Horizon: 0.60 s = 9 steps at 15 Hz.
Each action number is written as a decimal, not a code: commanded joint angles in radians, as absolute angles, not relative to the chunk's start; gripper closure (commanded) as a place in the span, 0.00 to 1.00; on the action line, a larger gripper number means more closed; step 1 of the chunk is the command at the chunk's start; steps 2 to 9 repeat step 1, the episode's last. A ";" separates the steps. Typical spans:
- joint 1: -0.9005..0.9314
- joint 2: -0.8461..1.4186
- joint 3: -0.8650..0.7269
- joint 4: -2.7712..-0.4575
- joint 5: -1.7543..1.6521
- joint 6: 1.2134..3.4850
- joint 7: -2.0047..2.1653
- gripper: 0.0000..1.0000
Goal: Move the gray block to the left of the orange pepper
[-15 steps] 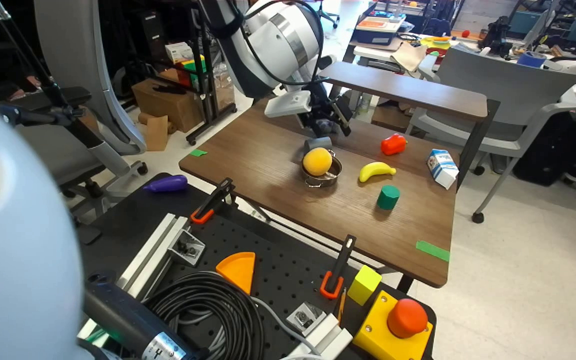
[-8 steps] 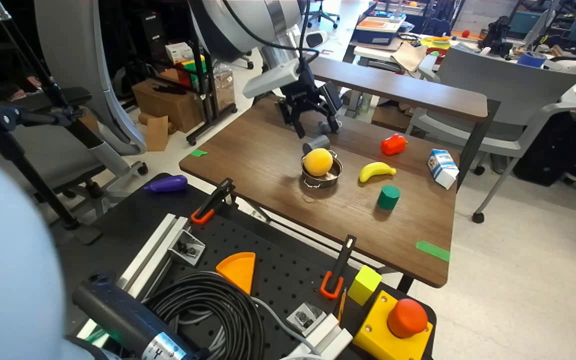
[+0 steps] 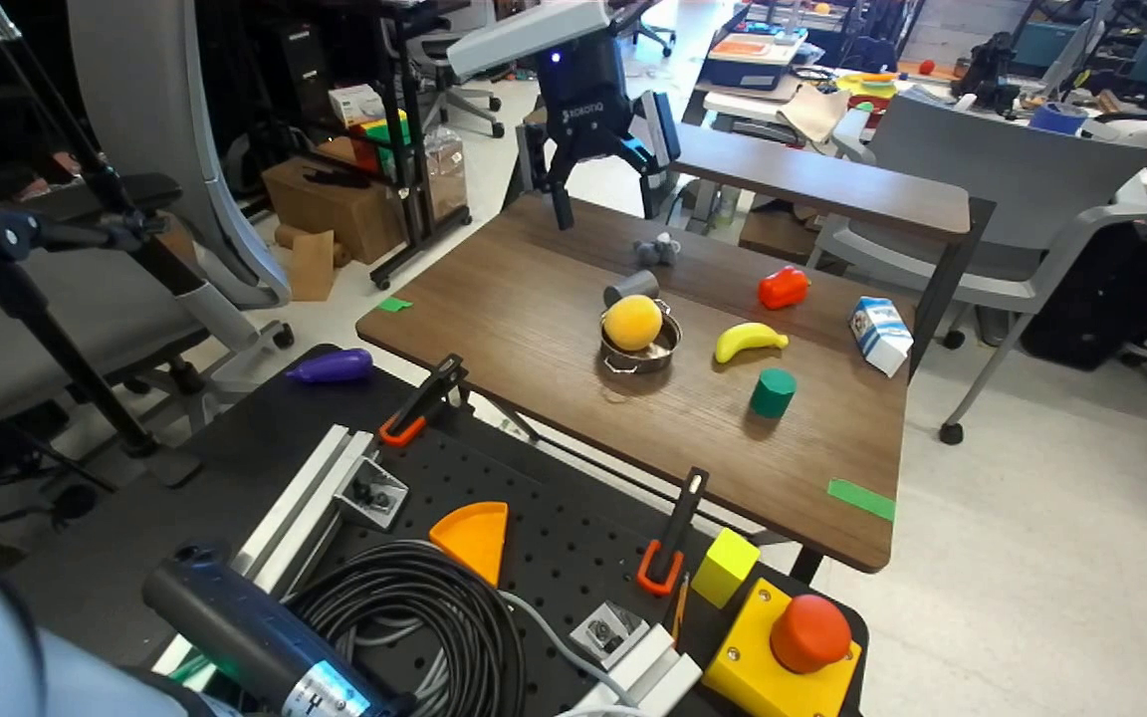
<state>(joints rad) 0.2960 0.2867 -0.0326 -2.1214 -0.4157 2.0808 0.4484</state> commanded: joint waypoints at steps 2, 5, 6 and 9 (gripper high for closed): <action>0.267 0.288 -0.001 -2.122 -0.423 2.075 0.454 0.00; 0.267 0.288 -0.001 -2.122 -0.423 2.075 0.454 0.00; 0.267 0.288 -0.001 -2.122 -0.423 2.075 0.454 0.00; 0.267 0.288 -0.001 -2.122 -0.423 2.075 0.454 0.00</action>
